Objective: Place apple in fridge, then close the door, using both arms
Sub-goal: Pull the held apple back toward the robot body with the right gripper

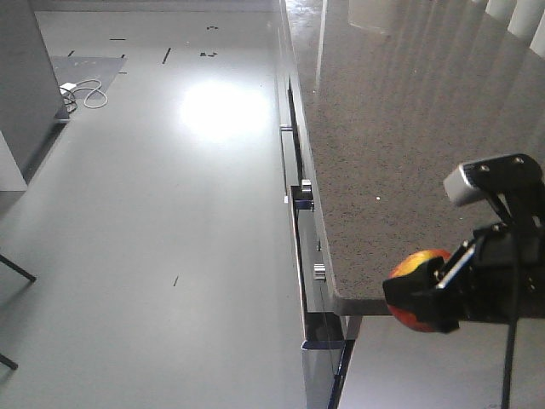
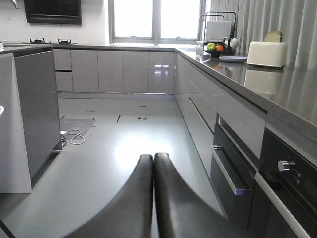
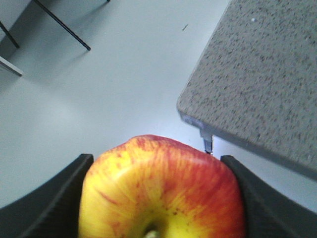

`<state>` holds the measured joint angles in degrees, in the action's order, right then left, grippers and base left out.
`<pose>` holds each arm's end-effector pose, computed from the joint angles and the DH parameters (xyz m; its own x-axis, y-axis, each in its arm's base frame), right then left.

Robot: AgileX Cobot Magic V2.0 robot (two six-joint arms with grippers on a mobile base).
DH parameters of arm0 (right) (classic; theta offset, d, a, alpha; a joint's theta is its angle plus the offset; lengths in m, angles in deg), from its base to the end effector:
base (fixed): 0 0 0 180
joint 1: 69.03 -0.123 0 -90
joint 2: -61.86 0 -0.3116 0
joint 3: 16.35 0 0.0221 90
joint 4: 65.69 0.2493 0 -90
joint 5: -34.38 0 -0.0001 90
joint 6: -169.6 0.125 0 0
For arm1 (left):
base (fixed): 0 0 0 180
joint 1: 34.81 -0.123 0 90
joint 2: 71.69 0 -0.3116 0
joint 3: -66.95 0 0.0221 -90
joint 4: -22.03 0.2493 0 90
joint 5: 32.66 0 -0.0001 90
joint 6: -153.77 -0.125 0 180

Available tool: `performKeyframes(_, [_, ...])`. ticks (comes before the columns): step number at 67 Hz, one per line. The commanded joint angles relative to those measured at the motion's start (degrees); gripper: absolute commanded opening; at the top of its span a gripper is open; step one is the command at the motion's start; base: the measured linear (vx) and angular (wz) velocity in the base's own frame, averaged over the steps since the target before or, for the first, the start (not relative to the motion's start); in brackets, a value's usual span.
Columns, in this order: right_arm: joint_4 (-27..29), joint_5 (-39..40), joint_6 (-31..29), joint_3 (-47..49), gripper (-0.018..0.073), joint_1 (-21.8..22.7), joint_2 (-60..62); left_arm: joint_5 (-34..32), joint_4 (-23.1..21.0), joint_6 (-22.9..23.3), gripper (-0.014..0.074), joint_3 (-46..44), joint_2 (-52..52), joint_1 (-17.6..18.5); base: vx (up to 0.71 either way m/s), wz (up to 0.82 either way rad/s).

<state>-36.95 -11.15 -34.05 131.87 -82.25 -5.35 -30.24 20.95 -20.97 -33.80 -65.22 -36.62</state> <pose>0.1880 0.0883 0.3022 -0.7336 -0.2167 -0.6441 -0.4603 0.8557 0.2364 0.0622 0.0019 0.2027 0.0356 -0.1093 -0.9934 -0.0270 0.9935 -0.1103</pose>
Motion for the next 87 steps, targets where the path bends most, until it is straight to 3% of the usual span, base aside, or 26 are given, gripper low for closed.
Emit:
performKeyframes(1, [2.89, 2.97, -0.23, -2.29, 0.0085, -0.13, 6.24, -4.18, -0.23, 0.44, -0.0006, -0.97, -0.26, -0.03, 0.00, 0.00])
performKeyframes(23, [3.51, 1.70, -0.18, -11.16, 0.0085, -0.13, 22.19, -4.18, -0.23, 0.44, -0.0006, -0.97, -0.26, -0.03, 0.00, 0.00])
performKeyframes(36, [3.49, -3.19, -0.13, -11.88, 0.0085, -0.13, 27.34, -4.18, -0.23, 0.44, -0.0006, -0.97, -0.26, -0.03, 0.00, 0.00])
performKeyframes(87, [3.28, -3.82, -0.22, -11.88, 0.0085, -0.13, 28.72, -4.18, -0.23, 0.44, -0.0006, -0.97, -0.26, -0.03, 0.00, 0.00])
